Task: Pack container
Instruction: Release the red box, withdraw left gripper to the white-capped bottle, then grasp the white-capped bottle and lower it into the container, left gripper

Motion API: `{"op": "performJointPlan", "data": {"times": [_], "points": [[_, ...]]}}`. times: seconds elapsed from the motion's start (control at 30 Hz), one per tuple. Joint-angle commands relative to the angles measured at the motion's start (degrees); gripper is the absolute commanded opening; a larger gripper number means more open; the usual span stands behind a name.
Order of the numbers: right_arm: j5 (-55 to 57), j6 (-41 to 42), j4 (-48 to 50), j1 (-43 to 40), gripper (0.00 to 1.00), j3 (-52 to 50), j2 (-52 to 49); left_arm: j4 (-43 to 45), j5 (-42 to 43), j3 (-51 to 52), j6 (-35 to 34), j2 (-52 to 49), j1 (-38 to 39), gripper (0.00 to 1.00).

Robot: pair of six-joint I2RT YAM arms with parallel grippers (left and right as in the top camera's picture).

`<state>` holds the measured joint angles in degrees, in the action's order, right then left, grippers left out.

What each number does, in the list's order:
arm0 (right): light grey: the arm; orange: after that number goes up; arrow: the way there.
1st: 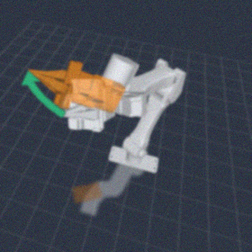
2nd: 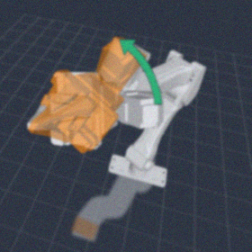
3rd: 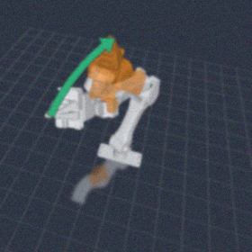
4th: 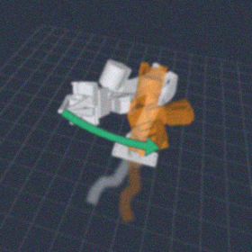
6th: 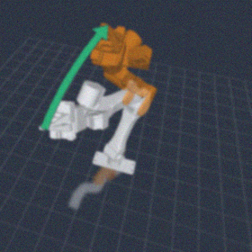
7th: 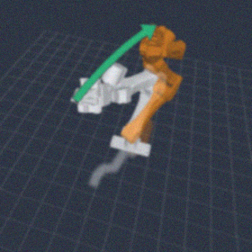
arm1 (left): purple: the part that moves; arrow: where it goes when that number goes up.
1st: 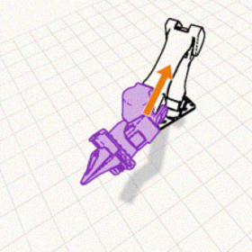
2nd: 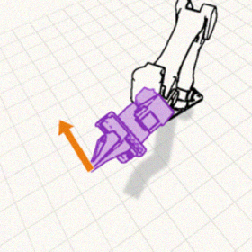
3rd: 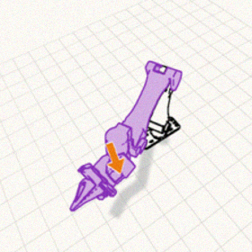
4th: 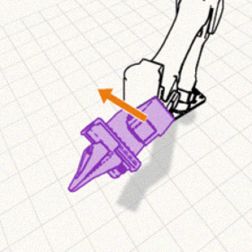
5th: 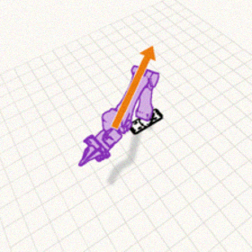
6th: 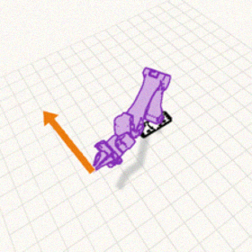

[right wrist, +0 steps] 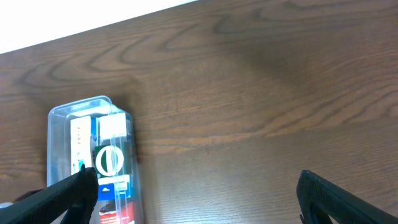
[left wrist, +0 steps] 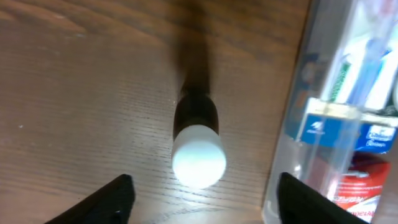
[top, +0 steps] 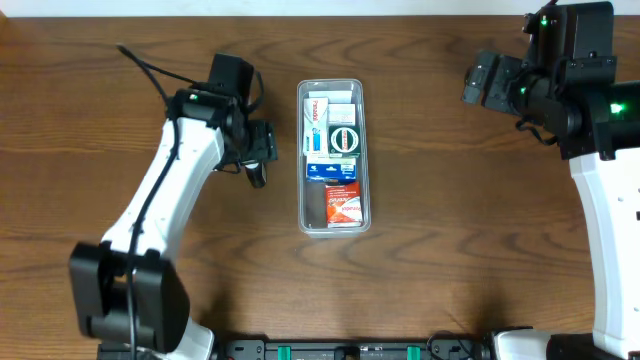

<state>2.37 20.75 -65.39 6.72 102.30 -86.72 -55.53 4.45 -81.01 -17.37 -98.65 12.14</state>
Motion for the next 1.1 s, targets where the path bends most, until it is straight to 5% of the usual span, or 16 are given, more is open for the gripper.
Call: {"op": "performJointPlan", "data": {"times": [0.0, 1.07], "points": [[0.2, -0.66, -0.07, -0.28, 0.99, 0.11, 0.81, -0.31, 1.16, 0.17, 1.29, -1.95, -0.28, 0.66], [0.2, -0.66, -0.07, -0.28, 0.99, 0.11, 0.81, 1.84, -1.6, 1.33, 2.54, -4.13, -0.35, 0.51]]}}
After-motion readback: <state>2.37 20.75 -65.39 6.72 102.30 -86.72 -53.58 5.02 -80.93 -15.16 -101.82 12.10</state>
